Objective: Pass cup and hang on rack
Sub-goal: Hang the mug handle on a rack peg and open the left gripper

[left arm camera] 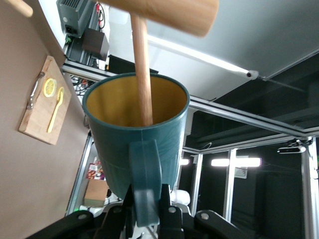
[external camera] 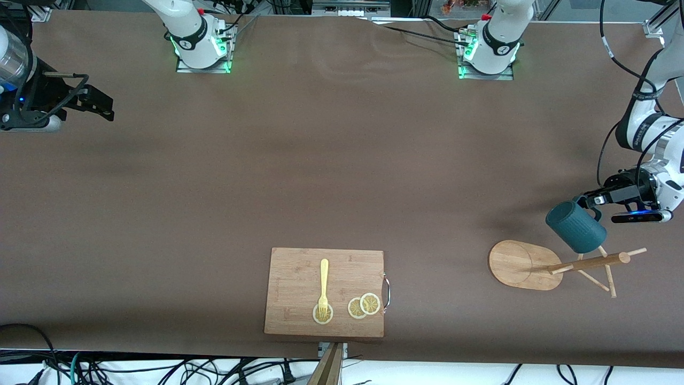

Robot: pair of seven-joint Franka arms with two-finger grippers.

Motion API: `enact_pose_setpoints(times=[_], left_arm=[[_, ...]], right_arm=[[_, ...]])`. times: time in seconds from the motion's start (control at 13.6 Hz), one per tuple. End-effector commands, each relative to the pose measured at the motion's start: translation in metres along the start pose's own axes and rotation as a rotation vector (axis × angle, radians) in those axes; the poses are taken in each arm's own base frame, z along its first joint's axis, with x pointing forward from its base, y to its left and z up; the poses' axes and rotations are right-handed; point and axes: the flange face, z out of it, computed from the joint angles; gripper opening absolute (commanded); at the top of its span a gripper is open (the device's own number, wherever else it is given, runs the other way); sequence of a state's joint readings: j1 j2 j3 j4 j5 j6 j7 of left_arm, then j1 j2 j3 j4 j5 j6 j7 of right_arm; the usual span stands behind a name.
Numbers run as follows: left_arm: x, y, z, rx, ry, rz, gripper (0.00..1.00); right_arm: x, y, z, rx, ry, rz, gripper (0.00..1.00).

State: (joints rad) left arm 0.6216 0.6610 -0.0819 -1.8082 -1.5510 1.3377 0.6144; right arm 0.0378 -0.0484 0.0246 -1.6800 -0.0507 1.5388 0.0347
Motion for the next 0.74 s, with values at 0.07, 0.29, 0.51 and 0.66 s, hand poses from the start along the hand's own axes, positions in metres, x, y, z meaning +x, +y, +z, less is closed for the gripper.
enact_pose_setpoints(times=[0.07,0.29,0.51,0.66], left_arm=[[0.010,-0.001,-0.013,-0.081,0.008,0.020,0.00],[0.012,-0.012,-0.027,-0.109,0.028,0.007,0.01],[0.013,-0.025,-0.036,-0.127,0.045,-0.012,0.10],[0.014,-0.029,-0.036,-0.137,0.054,-0.016,0.18]], right_arm=[[-0.001,0.001,-0.005,-0.006,-0.004,0.006,1.00],[-0.001,0.002,-0.005,-0.006,-0.004,0.007,1.00],[-0.001,0.002,-0.005,-0.006,-0.004,0.001,1.00],[-0.001,0.001,-0.005,-0.008,-0.004,0.001,1.00]])
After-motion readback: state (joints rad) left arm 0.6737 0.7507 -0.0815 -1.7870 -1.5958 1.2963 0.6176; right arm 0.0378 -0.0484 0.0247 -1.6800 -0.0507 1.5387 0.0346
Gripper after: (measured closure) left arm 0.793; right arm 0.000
